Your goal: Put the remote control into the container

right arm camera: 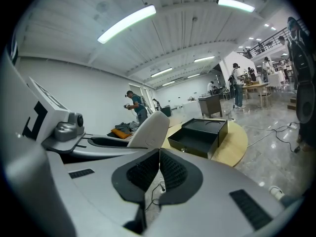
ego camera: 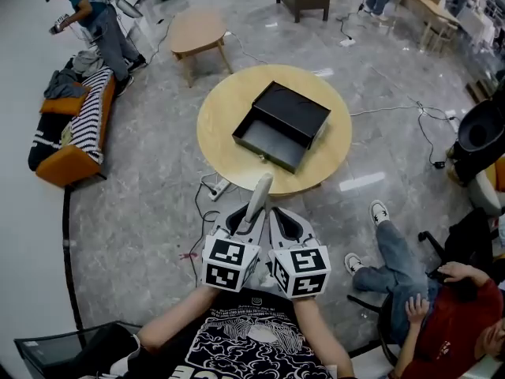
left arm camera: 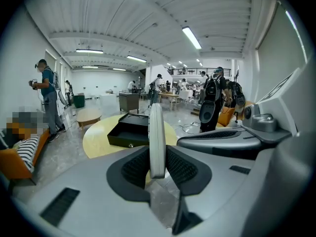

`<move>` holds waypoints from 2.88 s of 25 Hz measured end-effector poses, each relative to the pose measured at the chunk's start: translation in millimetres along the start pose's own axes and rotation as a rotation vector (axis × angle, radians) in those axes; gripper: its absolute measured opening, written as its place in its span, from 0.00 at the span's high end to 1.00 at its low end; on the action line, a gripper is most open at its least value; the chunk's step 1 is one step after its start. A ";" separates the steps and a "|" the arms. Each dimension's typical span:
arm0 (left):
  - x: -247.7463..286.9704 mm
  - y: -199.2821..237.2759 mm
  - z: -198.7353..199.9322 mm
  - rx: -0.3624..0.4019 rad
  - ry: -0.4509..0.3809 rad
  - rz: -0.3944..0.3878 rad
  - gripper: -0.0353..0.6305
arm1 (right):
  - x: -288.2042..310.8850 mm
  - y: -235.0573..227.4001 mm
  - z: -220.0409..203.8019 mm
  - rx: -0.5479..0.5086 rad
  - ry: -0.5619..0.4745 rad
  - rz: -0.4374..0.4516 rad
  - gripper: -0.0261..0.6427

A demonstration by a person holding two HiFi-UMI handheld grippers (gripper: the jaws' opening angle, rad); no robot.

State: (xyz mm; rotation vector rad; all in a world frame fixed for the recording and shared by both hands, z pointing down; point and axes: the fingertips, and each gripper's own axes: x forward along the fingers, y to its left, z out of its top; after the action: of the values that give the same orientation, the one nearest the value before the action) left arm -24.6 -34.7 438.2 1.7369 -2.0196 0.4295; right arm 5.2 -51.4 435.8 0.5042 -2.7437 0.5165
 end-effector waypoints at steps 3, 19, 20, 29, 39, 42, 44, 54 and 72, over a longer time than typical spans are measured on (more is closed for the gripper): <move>10.7 -6.8 1.9 0.008 0.000 -0.012 0.79 | -0.7 -10.7 -0.4 -0.001 -0.002 -0.005 0.93; 82.9 12.4 29.0 0.058 0.012 -0.124 0.79 | 49.0 -63.5 23.2 0.015 -0.009 -0.110 0.93; 87.9 16.4 31.0 0.063 0.017 -0.136 0.79 | 54.7 -65.6 25.3 0.019 -0.009 -0.122 0.93; 139.5 56.3 52.2 0.136 0.060 -0.239 0.79 | 109.5 -93.3 45.8 0.077 -0.010 -0.233 0.93; 191.3 97.9 64.9 0.270 0.133 -0.370 0.79 | 162.1 -121.5 66.4 0.145 -0.015 -0.364 0.93; 206.8 110.3 66.3 0.325 0.153 -0.406 0.79 | 177.3 -127.9 72.1 0.155 -0.015 -0.393 0.93; 218.4 118.5 63.8 0.356 0.172 -0.438 0.79 | 188.5 -132.6 76.2 0.161 -0.015 -0.411 0.93; 265.0 144.0 58.7 0.603 0.272 -0.585 0.79 | 223.6 -152.5 81.9 0.210 -0.010 -0.508 0.93; 323.6 140.6 26.3 0.954 0.426 -0.756 0.79 | 235.6 -177.9 63.6 0.323 0.003 -0.631 0.93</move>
State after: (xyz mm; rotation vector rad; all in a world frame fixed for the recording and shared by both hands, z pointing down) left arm -203.6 -299.6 589.7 2.4474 -0.7386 1.4696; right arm -149.9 -298.3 514.2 1.3730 -2.3094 0.7766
